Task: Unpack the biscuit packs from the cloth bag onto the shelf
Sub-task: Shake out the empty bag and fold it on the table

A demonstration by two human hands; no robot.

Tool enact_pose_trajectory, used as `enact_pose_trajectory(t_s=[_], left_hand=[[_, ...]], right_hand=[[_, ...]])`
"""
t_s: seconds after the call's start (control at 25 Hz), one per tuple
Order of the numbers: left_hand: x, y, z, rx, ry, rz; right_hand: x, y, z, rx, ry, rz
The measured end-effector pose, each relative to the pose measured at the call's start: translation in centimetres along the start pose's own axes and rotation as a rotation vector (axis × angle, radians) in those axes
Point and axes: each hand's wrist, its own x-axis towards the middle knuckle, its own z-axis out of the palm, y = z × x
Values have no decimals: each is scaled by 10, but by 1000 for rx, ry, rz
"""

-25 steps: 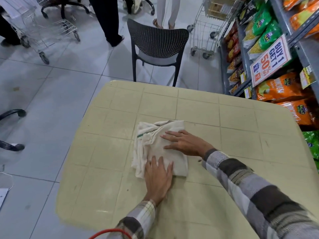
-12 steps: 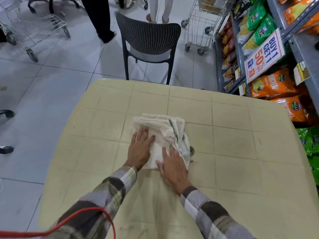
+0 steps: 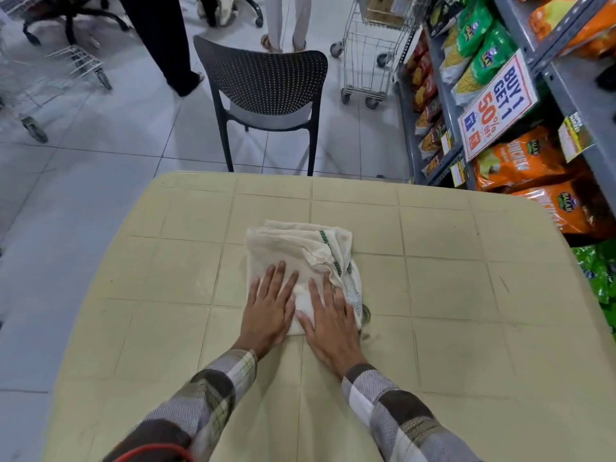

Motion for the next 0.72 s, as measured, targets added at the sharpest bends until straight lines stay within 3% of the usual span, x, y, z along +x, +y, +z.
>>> enact_pose_trajectory(t_s=[0.32,0.52,0.72], left_hand=[[144,-16,-4,38,31,51],[160,-14,4,67,102,40],[161,-10,-2,60,30,-5]], right_hand=[[138,29,-30,-26,4,-38],[156,36,-13,-53,110,-32],[154,33,-24,-56,-10,-15]])
